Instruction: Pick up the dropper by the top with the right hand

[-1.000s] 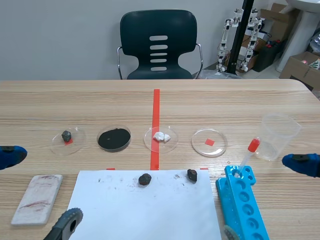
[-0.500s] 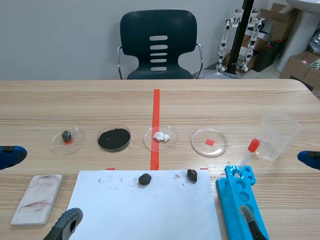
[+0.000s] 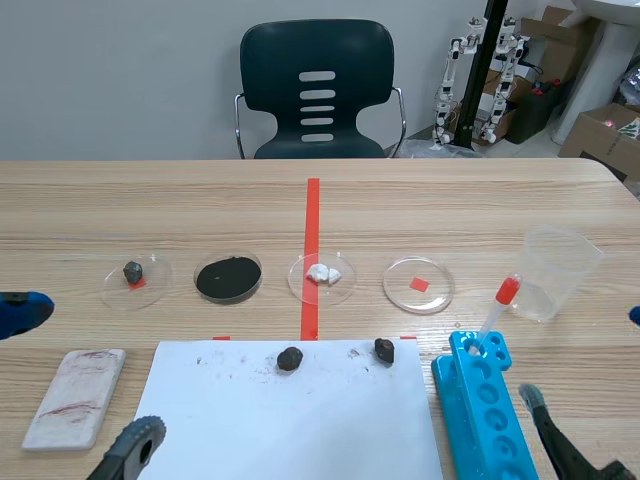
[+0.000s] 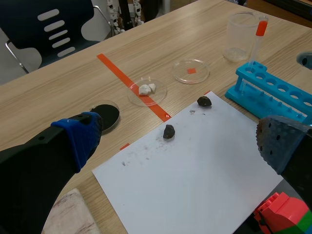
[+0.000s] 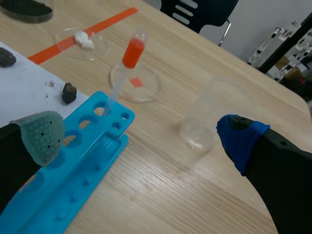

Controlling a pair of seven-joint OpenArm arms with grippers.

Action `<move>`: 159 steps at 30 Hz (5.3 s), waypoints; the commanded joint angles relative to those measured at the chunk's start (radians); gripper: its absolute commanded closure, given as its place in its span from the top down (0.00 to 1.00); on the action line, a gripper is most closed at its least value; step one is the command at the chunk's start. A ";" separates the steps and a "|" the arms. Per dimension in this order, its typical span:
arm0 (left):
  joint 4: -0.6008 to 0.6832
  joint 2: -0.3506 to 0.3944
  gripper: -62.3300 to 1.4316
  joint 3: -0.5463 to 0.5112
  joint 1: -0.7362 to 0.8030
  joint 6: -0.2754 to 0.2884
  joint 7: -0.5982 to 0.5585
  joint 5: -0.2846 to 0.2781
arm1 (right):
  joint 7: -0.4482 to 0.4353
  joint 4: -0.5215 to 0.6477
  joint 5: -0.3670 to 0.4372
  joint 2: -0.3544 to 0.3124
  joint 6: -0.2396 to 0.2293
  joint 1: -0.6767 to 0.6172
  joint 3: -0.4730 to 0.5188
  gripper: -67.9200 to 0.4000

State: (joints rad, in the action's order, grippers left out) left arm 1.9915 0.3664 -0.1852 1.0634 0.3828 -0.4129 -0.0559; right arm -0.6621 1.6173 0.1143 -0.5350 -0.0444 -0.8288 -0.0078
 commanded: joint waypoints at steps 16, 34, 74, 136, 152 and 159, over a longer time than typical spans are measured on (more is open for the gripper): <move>0.013 0.000 1.00 -0.006 -0.003 0.002 -0.014 -0.009 | 0.034 -0.021 0.014 -0.005 -0.061 0.182 -0.039 0.98; 0.013 0.000 1.00 -0.006 -0.003 0.002 -0.015 -0.009 | 0.063 -0.151 0.014 -0.004 -0.061 0.354 -0.171 0.98; 0.013 0.000 1.00 -0.006 -0.003 0.002 -0.014 -0.009 | 0.043 -0.151 0.014 -0.002 -0.061 0.388 -0.185 0.63; 0.013 0.000 1.00 -0.006 -0.003 0.002 -0.014 -0.009 | 0.042 -0.150 0.014 -0.002 -0.061 0.366 -0.185 0.02; 0.013 0.000 1.00 -0.006 -0.003 0.002 -0.015 -0.009 | -0.039 -0.140 0.014 -0.005 -0.060 0.346 -0.185 0.02; 0.013 0.000 1.00 -0.006 -0.003 0.002 -0.014 -0.009 | -0.097 -0.108 0.014 -0.005 -0.056 0.300 -0.181 0.02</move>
State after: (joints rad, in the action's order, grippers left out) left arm 1.9915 0.3664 -0.1852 1.0634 0.3828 -0.4126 -0.0559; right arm -0.7383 1.4750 0.1207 -0.5346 -0.1074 -0.5266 -0.1978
